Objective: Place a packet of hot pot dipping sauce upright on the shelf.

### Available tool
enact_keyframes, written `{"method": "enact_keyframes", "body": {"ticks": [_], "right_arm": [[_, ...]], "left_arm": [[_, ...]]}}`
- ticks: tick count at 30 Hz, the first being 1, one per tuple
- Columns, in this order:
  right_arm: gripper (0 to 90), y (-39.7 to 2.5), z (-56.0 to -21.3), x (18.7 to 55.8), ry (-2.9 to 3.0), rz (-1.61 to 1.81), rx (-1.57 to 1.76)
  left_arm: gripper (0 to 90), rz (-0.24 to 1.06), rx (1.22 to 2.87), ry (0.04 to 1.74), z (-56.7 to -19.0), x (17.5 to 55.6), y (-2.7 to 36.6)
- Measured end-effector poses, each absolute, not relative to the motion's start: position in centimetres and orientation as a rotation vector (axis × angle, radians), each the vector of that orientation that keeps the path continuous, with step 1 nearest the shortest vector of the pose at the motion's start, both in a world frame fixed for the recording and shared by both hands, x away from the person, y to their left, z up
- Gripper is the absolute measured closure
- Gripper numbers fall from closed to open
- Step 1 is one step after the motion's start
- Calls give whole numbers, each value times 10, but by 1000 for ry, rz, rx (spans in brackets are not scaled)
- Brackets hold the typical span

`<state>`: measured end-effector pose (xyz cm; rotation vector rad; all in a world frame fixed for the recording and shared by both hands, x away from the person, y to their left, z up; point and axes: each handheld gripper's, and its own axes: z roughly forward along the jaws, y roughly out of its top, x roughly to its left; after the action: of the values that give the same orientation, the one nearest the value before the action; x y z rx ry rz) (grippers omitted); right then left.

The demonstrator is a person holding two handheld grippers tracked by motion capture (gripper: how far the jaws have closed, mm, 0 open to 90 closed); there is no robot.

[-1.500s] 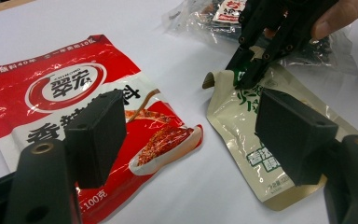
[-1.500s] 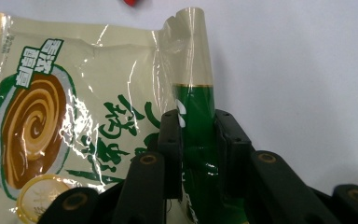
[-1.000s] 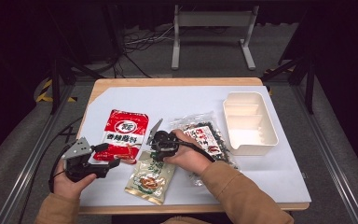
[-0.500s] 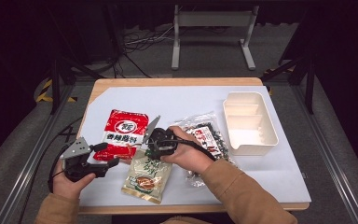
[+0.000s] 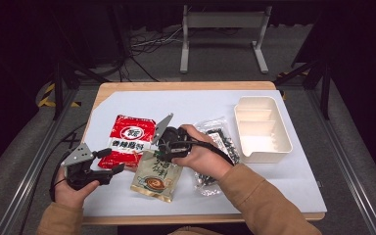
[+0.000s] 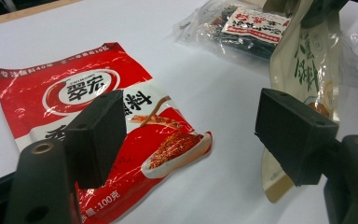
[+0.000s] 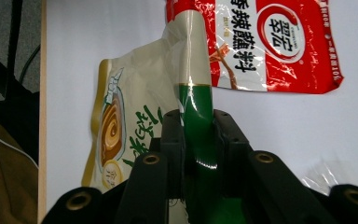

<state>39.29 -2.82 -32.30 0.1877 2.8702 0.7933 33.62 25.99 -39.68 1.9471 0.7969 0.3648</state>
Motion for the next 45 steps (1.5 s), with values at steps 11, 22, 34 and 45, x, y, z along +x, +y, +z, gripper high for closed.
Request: {"method": "enact_keyframes", "body": {"ticks": [11, 22, 34, 45], "right_arm": [[765, -47, -301, 396, 2803, 768, 202], [766, -72, -283, 402, 2732, 775, 245], [766, -104, -263, 407, 2628, 768, 280], [766, -131, -247, 412, 2577, 747, 331]], "left_arm": [[252, 357, 1933, 805, -397, 340, 259], [252, 361, 1928, 801, -397, 343, 257], [252, 358, 1922, 804, -397, 346, 256], [252, 364, 1921, 808, -397, 346, 258]]}}
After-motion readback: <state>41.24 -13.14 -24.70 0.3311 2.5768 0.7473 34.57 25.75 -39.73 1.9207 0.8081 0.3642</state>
